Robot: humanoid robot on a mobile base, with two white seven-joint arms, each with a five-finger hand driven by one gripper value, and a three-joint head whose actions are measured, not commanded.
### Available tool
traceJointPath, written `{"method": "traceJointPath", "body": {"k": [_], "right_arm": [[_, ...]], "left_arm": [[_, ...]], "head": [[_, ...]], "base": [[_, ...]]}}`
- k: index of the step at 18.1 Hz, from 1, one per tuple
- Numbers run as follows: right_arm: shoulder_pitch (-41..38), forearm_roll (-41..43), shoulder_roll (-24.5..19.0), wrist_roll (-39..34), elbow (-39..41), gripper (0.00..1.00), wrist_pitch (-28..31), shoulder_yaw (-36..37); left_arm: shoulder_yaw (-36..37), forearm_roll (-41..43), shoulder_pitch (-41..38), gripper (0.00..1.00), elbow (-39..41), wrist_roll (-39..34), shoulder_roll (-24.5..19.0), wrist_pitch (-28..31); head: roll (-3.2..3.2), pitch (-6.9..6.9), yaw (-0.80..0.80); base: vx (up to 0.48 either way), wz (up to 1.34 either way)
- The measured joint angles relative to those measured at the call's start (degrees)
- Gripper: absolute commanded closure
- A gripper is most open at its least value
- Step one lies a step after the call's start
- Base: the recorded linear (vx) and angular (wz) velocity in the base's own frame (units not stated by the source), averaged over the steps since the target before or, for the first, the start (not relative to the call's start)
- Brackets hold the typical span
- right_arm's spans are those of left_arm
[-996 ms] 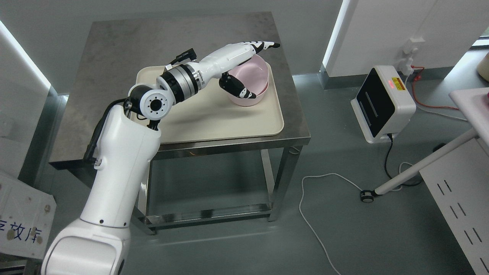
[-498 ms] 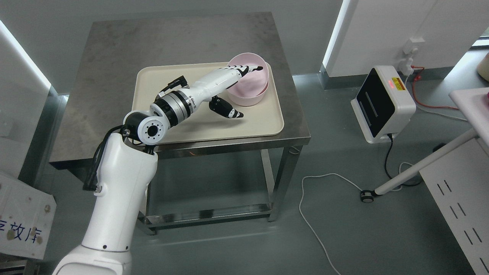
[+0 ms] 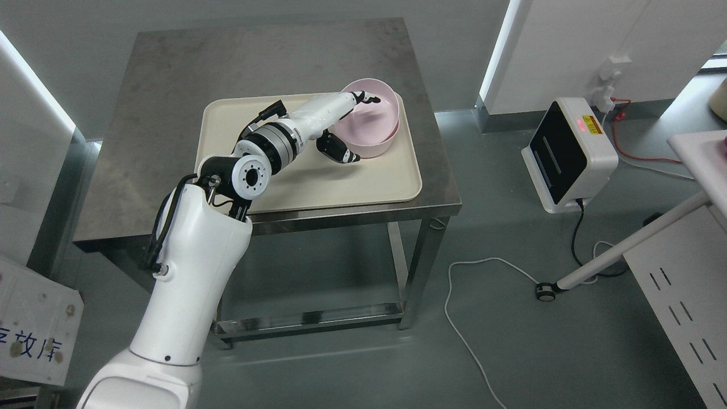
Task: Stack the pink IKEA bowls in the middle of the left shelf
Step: 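Release the bowl and regrip the stacked pink bowls with the left hand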
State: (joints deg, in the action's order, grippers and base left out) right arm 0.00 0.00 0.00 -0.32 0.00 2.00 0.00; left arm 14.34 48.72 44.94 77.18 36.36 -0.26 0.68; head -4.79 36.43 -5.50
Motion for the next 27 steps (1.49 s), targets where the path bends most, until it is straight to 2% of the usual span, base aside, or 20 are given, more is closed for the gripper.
{"method": "traceJointPath", "body": {"k": [6,11,15,20,27], "right_arm": [[0.00,0.00,0.00,0.00,0.00,0.00,0.03,0.00],[0.00,0.00,0.00,0.00,0.00,0.00,0.23,0.00],[0.00,0.00,0.00,0.00,0.00,0.00,0.25,0.00],[0.00,0.00,0.00,0.00,0.00,0.00,0.05,0.00],[0.00,0.00,0.00,0.00,0.00,0.00,0.02,0.00]], "left_arm": [[3.21,0.97,0.59,0.29,-0.52,-0.20,0.12,0.22],[4.74,2.02,0.98,0.35,-1.99,-1.20,0.17,0.49],[5.41,2.42,1.54,0.45,-3.54,-3.82,0.19,0.08],[5.96,2.60,1.75,0.51,-5.24,-4.59,0.21,-1.01],[5.99,2.67,1.69,0.76,-7.05,-4.70,0.24,-3.34]], "head": [[0.00,0.00,0.00],[0.00,0.00,0.00],[0.00,0.00,0.00],[0.00,0.00,0.00],[0.00,0.00,0.00]], "base": [[0.000,0.00],[0.000,0.00],[0.000,0.00],[0.000,0.00],[0.000,0.00]]}}
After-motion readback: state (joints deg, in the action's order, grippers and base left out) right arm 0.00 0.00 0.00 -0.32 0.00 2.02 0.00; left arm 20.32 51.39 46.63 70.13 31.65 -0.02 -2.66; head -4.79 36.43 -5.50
